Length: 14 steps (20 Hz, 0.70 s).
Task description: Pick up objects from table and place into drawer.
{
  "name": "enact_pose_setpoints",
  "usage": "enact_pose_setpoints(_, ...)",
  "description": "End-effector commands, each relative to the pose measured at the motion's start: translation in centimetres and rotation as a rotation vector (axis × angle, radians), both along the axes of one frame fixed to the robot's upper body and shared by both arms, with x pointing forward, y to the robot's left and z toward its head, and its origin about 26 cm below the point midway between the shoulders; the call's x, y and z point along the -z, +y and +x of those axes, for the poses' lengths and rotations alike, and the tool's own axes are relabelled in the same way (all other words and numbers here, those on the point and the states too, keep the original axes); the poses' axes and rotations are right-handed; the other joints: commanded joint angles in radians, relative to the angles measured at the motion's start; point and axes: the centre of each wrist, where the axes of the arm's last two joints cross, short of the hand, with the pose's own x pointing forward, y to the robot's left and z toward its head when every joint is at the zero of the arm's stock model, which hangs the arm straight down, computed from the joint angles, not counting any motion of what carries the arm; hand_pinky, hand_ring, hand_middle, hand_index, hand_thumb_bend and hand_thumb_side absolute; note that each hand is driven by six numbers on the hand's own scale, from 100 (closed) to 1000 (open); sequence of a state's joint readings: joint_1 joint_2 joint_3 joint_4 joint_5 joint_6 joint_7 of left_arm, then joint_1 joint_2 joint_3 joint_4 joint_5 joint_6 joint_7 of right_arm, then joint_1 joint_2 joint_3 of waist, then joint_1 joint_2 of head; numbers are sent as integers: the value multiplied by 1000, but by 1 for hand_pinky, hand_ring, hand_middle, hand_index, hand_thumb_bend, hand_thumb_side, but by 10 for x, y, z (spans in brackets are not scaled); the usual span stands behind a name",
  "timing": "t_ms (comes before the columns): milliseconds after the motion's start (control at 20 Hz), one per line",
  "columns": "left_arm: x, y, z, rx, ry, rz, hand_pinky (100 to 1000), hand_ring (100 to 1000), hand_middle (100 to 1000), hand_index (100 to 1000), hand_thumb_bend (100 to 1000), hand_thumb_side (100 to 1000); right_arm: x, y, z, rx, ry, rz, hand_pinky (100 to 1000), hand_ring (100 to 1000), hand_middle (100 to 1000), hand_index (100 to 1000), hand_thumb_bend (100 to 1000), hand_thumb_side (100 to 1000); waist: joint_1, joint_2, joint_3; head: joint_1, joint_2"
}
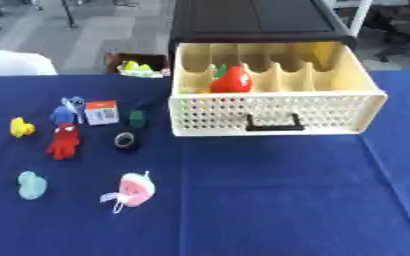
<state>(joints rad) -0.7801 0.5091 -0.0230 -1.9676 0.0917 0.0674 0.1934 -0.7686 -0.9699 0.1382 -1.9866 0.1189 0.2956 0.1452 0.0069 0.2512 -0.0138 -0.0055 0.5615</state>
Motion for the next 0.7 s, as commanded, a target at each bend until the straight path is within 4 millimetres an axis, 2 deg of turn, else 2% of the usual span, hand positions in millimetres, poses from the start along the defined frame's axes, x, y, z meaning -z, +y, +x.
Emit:
enact_pose_setpoints(50, -1, 3, -7, 15, -10, -20, 368, 534, 585, 826, 100, 830, -11, 3, -8, -26, 120, -153, 660, 590, 560, 790, 100, 1000, -4, -22, 1, 2, 1)
enact_pose_setpoints(450, 29, 21, -3, -41, 86, -6, 358, 529, 583, 828, 100, 860, -4, 10, -6, -134, 431, -265, 623, 578, 565, 808, 100, 1000, -13, -24, -1, 4, 1)
enact_pose_setpoints(700, 45, 30, -2, -59, 123, -36, 360, 530, 586, 833, 100, 881, 4, 16, -4, -205, 574, -291, 629, 606, 611, 844, 100, 1000, -16, -25, -2, 1, 1)
